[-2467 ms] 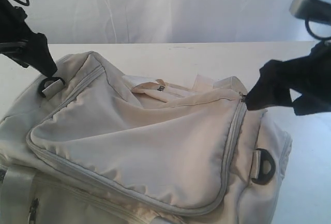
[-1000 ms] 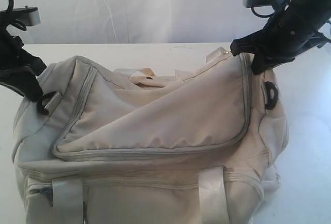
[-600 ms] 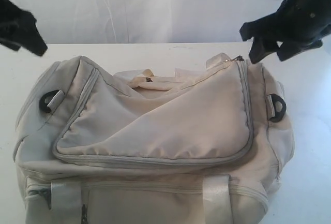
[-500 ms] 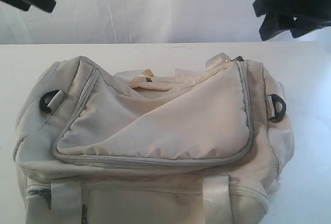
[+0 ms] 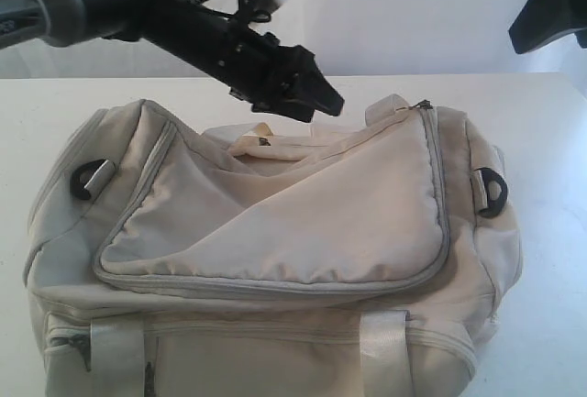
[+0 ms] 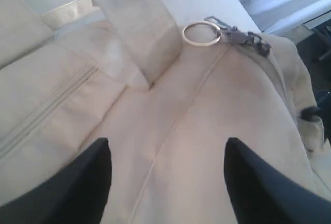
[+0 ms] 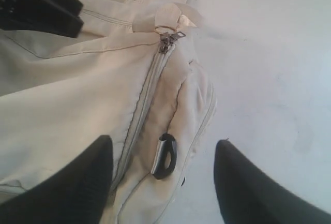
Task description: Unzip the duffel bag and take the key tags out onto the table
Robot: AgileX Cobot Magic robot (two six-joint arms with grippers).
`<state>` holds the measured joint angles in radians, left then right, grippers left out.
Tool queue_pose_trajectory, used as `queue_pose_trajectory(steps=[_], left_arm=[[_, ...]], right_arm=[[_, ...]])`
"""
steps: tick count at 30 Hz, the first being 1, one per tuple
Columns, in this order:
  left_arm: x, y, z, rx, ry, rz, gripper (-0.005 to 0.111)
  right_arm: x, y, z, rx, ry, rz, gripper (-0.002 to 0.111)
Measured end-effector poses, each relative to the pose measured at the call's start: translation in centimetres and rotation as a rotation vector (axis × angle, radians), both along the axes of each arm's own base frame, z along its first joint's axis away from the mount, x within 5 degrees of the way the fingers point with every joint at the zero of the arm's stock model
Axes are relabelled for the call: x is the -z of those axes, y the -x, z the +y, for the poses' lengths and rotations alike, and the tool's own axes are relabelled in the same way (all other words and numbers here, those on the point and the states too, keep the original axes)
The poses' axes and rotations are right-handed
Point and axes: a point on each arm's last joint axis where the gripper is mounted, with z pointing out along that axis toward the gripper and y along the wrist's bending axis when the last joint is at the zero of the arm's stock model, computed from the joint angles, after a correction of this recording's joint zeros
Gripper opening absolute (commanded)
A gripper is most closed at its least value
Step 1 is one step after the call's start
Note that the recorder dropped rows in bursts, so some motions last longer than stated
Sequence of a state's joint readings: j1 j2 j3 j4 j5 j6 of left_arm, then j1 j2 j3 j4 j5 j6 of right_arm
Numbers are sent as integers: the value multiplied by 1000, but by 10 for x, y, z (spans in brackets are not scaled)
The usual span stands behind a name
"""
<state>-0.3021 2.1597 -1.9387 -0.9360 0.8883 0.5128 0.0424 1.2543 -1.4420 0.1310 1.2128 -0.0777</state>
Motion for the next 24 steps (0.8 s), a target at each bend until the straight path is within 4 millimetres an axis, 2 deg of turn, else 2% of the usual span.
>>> queue_pose_trajectory(steps=[5, 12, 18, 21, 24], left_arm=[[10, -14, -28, 7, 40, -37, 66], [28, -32, -37, -21, 90, -34, 66], [38, -35, -45, -28, 88, -41, 65], [41, -36, -50, -26, 133, -41, 58], [42, -37, -52, -22, 173, -53, 37]], right_arm=[[5, -2, 0, 3, -1, 0, 54], [34, -6, 0, 10, -2, 50, 54], [49, -8, 0, 16, -4, 58, 54], [49, -9, 0, 19, -5, 49, 54], [49, -10, 0, 20, -6, 38, 54]])
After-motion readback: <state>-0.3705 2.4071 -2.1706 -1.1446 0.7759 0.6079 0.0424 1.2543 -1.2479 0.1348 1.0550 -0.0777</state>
